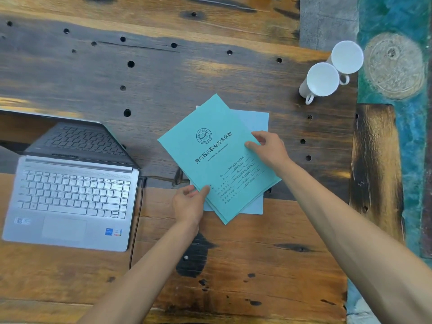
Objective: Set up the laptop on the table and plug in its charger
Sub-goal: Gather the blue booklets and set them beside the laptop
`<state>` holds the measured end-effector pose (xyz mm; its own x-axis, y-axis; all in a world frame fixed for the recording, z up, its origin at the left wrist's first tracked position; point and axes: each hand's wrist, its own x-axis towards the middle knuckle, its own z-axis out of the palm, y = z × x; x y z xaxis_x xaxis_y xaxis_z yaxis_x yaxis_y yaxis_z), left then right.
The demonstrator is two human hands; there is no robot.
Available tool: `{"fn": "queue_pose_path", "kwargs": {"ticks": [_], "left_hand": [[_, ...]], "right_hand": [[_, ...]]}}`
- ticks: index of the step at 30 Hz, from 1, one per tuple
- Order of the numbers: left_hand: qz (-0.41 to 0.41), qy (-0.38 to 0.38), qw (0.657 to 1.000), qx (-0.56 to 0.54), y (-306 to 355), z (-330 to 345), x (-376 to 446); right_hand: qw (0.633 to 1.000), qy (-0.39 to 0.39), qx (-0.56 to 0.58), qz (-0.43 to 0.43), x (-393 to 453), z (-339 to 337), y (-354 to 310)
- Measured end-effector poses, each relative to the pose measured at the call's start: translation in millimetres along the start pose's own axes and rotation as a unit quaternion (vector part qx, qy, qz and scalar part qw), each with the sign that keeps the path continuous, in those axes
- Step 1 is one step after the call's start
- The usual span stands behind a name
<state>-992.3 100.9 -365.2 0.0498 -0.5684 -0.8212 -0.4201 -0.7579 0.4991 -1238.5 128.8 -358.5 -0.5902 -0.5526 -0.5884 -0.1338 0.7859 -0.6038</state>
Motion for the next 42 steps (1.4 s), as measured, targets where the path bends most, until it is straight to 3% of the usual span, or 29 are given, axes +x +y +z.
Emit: {"fn": "queue_pose_path", "kwargs": {"ticks": [7, 15, 19, 25, 32, 36, 42], "left_hand": [[0.037, -0.046, 0.998, -0.003, 7.6, -4.6, 1.6], [0.142, -0.149, 0.976, 0.064, 49.8, -30.8, 20.7], [0.13, -0.164, 0.972, 0.104, 59.2, -27.8, 35.9], [0.102, -0.119, 0.981, 0.119, 56.6, -31.8, 57.5], [0.135, -0.139, 0.962, 0.195, 72.5, -28.8, 70.1], [0.156, -0.141, 0.964, 0.163, 96.9, -18.0, 77.7], [0.11, -0.148, 0.975, 0.124, 123.6, 4.0, 82.4]], "right_hand": [[0.988, -0.069, 0.137, 0.027, -12.9, -15.5, -0.2], [0.956, -0.029, 0.269, 0.115, -58.8, -10.4, 54.1], [0.943, -0.015, 0.305, 0.136, -69.0, 6.9, 61.7], [0.946, -0.002, 0.293, 0.14, -65.4, 14.2, 65.7], [0.958, 0.016, 0.256, 0.128, -53.4, 14.0, 75.7], [0.961, 0.077, 0.241, 0.112, -45.2, 17.7, 72.6], [0.964, 0.072, 0.237, 0.099, -37.5, 17.4, 65.6]]}}
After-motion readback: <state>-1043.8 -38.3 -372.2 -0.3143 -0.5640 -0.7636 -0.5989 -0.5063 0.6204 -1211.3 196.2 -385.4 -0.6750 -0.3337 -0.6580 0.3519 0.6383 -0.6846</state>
